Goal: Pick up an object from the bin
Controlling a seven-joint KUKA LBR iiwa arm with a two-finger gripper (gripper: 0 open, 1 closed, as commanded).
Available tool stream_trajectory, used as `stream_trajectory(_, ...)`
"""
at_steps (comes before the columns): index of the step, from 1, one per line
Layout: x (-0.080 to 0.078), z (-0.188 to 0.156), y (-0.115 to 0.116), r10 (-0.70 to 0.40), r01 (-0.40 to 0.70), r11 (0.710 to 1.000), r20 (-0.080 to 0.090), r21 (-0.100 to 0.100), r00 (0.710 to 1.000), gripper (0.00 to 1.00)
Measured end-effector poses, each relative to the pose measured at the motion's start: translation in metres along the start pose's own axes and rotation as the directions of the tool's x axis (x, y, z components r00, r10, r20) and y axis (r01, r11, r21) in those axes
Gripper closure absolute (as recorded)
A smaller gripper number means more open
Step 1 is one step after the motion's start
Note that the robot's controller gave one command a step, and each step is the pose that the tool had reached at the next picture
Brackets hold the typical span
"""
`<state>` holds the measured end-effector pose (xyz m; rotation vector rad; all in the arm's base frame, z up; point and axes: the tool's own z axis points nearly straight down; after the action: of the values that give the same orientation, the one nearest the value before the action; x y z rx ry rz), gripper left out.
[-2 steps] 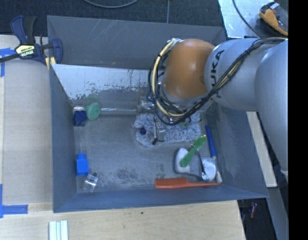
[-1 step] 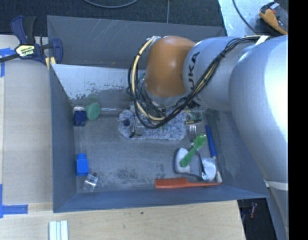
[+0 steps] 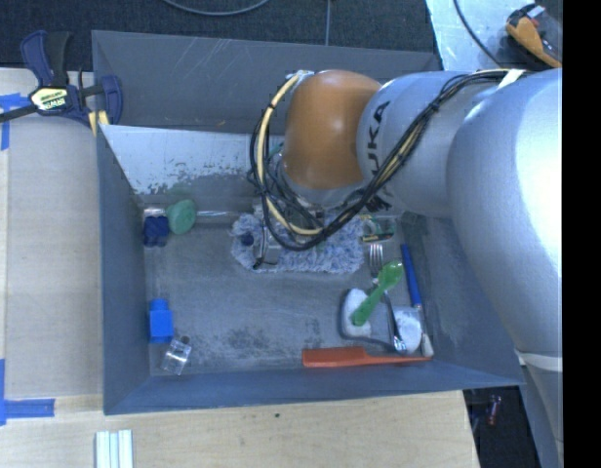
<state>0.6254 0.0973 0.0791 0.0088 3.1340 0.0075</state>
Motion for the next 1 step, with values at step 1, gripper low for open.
stream_trajectory(1, -0.0001, -0.0105, -0.0002, 0.0, 0.0, 1.0, 0.001, 0.0, 1.0, 1.0)
